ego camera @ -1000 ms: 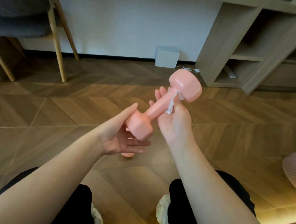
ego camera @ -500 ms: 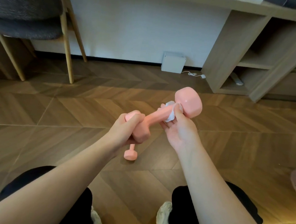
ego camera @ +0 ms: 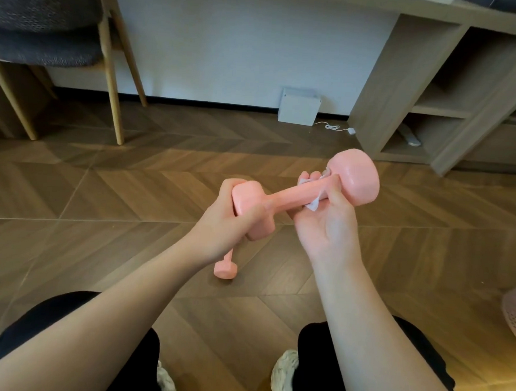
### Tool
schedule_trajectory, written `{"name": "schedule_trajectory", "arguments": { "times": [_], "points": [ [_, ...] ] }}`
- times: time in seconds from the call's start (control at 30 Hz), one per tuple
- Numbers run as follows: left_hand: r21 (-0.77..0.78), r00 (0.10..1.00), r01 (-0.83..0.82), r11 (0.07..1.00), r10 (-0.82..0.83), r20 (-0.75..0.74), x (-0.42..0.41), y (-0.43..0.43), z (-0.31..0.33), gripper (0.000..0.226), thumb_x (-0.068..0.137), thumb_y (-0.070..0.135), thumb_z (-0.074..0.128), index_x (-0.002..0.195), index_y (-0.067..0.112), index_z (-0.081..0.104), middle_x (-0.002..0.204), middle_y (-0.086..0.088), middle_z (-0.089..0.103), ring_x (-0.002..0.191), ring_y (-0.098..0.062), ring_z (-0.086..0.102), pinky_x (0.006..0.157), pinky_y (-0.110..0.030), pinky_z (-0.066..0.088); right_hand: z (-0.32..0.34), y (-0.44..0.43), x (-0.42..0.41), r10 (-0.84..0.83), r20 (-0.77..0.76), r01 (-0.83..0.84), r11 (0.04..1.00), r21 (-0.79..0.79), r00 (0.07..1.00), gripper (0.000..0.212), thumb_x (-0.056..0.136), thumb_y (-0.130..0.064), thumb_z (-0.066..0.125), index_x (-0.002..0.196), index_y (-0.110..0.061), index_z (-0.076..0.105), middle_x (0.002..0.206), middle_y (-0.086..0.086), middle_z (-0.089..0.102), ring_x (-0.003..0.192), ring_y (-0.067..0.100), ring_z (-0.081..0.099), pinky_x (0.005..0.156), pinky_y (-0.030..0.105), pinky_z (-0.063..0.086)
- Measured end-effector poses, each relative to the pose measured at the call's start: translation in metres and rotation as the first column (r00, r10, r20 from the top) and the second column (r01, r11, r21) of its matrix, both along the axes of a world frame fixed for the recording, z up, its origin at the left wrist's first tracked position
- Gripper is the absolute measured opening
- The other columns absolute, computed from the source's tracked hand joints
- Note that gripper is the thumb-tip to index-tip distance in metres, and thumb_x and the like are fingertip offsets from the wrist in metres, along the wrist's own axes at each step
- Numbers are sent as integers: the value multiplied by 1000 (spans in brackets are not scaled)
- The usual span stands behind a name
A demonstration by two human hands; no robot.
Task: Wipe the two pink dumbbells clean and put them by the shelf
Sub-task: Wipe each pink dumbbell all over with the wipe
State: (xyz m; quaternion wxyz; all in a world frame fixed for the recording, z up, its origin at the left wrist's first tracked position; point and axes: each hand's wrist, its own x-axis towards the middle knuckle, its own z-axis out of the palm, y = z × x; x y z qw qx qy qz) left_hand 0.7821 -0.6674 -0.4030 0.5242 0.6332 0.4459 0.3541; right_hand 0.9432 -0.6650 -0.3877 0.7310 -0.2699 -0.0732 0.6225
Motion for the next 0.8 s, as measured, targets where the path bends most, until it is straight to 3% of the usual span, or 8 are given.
{"name": "schedule_trajectory", "arguments": {
  "times": [0.1, 0.23, 0.3, 0.4, 0.57, 0.63, 0.73, 0.8],
  "points": [
    [-351, 972, 152, 924, -76, 222, -3, 6, 6, 65, 90, 63, 45, 105, 2, 61, 92, -27, 61, 70, -28, 57, 64, -37, 47, -3, 0, 4, 48, 71, -55, 992, 110, 996, 28, 80, -14, 72, 105, -10, 60, 93, 3, 57, 105, 23, 56, 114, 52, 34],
    [-591, 960, 210, 779, -49, 276, -11, 1, 9, 75, 98, 63, 29, 114, -3, 61, 80, -25, 62, 64, -33, 59, 65, -37, 49, 5, -4, -1, 120, 186, -147, 979, 141, 975, 15, 83, -20, 61, 97, -17, 55, 83, -1, 59, 97, 18, 68, 111, 59, 31],
    [-486, 972, 134, 863, -19, 234, -10, 1, 6, 74, 96, 64, 35, 111, -3, 62, 82, -25, 63, 68, -33, 59, 70, -41, 50, 6, -3, -4, 110, 131, -124, 986, 107, 985, 11, 89, -18, 58, 100, -17, 56, 87, 0, 61, 100, 18, 68, 110, 60, 32],
    [-78, 993, 34, 996, -25, 114, -9, 2, -2, 58, 89, 54, 48, 96, -4, 56, 77, -8, 63, 67, -20, 58, 63, -38, 48, 5, -2, -7, 42, 18, -42, 999, 29, 999, 13, 101, -13, 48, 111, -13, 57, 100, 4, 61, 106, 21, 66, 110, 60, 33],
    [270, 989, -88, 959, 118, -95, -6, 0, -10, 76, 76, 42, 80, 136, 26, 36, 124, 16, 49, 111, -1, 53, 85, -23, 52, 6, -3, -2, -17, -67, 19, 1000, 21, 998, 13, 102, -16, 49, 111, -14, 58, 105, 6, 62, 108, 23, 67, 110, 62, 33],
    [126, 999, -31, 992, 35, -24, -5, 2, -8, 73, 75, 58, 70, 131, 20, 43, 119, 8, 56, 103, -8, 60, 85, -33, 57, 5, -2, 1, -30, -78, 31, 999, 16, 996, 12, 100, -13, 53, 110, -12, 59, 98, 6, 62, 109, 25, 67, 112, 61, 32],
    [-395, 977, 110, 912, -27, 210, -3, 3, 1, 79, 81, 75, 49, 123, 8, 58, 99, -16, 63, 79, -28, 67, 70, -43, 58, 0, 0, 4, -21, -96, 24, 999, 29, 995, 14, 97, -12, 57, 111, -8, 60, 92, 7, 62, 110, 27, 67, 115, 57, 30],
    [-387, 965, 142, 911, -39, 260, -3, 2, 3, 64, 87, 65, 51, 120, 10, 60, 93, -16, 63, 75, -27, 65, 64, -35, 53, 1, 0, 5, -28, -101, 29, 999, 13, 995, 15, 99, -12, 55, 112, -7, 60, 97, 8, 61, 108, 26, 67, 112, 52, 37]
  ]
}}
